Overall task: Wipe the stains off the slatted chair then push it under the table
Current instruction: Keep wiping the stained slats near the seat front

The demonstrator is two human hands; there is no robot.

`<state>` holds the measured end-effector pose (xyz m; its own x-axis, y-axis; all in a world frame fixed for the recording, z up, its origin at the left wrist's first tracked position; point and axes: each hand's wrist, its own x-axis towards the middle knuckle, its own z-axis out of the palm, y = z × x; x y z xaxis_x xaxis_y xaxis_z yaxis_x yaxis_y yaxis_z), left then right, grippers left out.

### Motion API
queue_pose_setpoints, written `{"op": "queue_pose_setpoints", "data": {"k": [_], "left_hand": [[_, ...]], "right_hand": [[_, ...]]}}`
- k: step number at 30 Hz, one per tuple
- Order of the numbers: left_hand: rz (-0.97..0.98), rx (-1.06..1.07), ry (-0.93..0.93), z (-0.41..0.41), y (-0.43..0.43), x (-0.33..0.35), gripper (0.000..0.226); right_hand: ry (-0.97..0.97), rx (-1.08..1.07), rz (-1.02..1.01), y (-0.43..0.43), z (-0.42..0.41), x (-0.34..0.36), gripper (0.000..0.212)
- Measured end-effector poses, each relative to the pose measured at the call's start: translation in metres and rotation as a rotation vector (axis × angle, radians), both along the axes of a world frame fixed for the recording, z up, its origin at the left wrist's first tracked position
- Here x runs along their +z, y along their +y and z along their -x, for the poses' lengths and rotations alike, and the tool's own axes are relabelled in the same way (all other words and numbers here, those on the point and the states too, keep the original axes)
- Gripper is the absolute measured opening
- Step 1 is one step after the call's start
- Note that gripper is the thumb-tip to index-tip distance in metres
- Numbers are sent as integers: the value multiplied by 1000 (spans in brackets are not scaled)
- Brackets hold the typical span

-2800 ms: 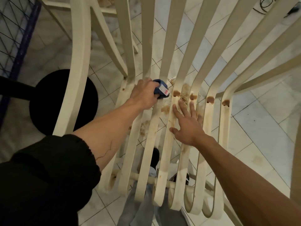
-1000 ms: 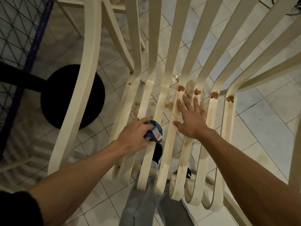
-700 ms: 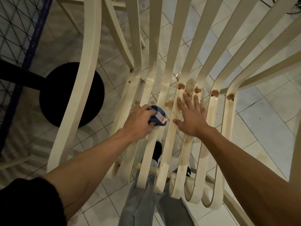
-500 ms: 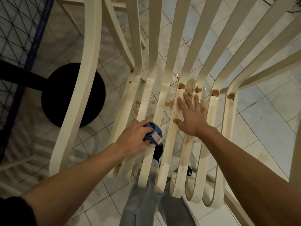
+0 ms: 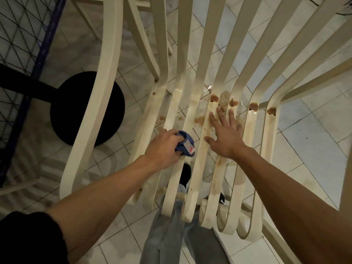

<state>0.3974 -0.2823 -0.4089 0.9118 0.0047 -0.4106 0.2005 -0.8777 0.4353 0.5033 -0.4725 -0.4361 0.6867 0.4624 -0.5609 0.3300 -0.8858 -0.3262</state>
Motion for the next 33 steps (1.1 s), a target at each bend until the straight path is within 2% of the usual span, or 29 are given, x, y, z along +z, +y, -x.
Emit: {"op": "queue_pose_setpoints", "data": {"k": [3,8,13,18,22,27,33], "left_hand": [[-6,-44,15,23,0,1,29],[18,75,35,35,-7,1,31],[28,100,76,28,-10,7,28],[23,100,83,29,-8,7,25],[45,107,67,30,-9,6,26],[82,71,-3,35,-2,-1,24],[137,64,15,63,-4,1,21]], "right_hand": [[-13,2,13,1,3,0,81],[-33,12,26,0,16,6,74],[-31,7,-55,-8,50,21,67],[-2,53,-70,-16,85,27,70],[-19,102,-39,-21,99,20,83],[-42,84,-45,-22,100,13,86],[-45,35,-65,-19,103,12,88]]}}
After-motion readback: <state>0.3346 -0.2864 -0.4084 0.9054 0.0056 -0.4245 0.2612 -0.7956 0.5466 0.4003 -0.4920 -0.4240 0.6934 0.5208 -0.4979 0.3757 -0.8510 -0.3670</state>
